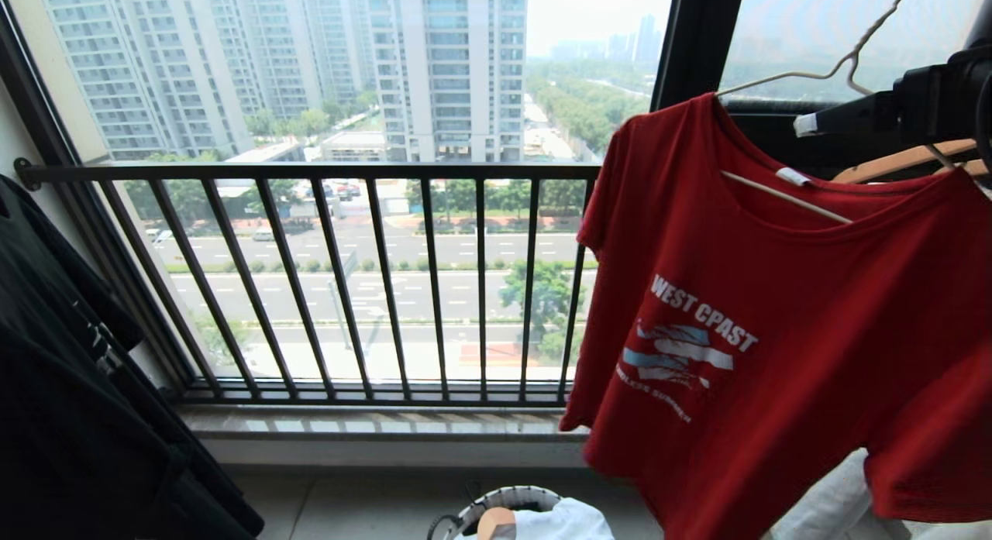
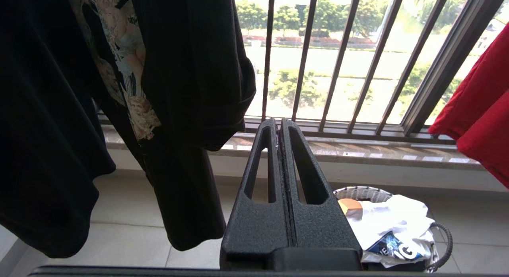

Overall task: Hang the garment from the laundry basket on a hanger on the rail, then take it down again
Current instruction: Take the clothes off the clothes rack

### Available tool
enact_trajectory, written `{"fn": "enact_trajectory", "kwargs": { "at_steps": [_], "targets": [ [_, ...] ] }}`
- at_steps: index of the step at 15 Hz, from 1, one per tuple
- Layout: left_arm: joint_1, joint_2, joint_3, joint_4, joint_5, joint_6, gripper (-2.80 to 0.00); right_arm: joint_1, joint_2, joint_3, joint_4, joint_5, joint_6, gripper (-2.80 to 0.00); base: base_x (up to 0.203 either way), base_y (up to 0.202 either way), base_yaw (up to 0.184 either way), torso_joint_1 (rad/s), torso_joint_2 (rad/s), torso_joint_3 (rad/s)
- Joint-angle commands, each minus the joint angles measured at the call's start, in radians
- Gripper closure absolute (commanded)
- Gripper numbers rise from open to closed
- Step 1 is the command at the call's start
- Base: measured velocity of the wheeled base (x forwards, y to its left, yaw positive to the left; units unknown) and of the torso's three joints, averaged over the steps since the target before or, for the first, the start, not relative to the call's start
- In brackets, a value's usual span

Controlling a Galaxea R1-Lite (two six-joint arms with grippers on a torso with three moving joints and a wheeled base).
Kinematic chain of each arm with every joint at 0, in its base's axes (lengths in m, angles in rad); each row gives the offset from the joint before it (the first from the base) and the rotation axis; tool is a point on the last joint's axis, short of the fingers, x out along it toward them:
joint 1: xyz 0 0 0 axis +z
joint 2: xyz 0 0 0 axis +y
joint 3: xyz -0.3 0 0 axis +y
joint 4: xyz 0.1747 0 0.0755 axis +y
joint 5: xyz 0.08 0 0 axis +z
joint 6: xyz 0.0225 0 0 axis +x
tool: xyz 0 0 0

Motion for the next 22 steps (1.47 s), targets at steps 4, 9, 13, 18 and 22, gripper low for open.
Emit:
{"fn": "enact_trajectory", "kwargs": {
  "at_steps": [4,9,13,18,22],
  "targets": [
    [0.000,0.002,0.000,0.000,0.001,0.000,0.00,0.014,0.003,0.007,0.000,0.005,-0.001,-2.80,0.000,0.000,0.000,0.000,0.00,0.000],
    [0.000,0.002,0.000,0.000,0.001,0.000,0.00,0.039,-0.011,0.032,0.002,0.005,-0.003,0.00,0.000,0.000,0.000,0.000,0.00,0.000],
    [0.000,0.002,0.000,0.000,0.001,0.000,0.00,0.042,-0.023,0.044,0.002,0.005,-0.003,0.00,0.000,0.000,0.000,0.000,0.00,0.000],
    [0.000,0.002,0.000,0.000,0.001,0.000,0.00,0.042,-0.057,0.071,0.002,0.005,-0.001,0.00,0.000,0.000,0.000,0.000,0.00,0.000],
    [0.000,0.002,0.000,0.000,0.001,0.000,0.00,0.042,-0.081,0.082,0.002,0.005,-0.003,0.00,0.000,0.000,0.000,0.000,0.00,0.000]
  ]
}}
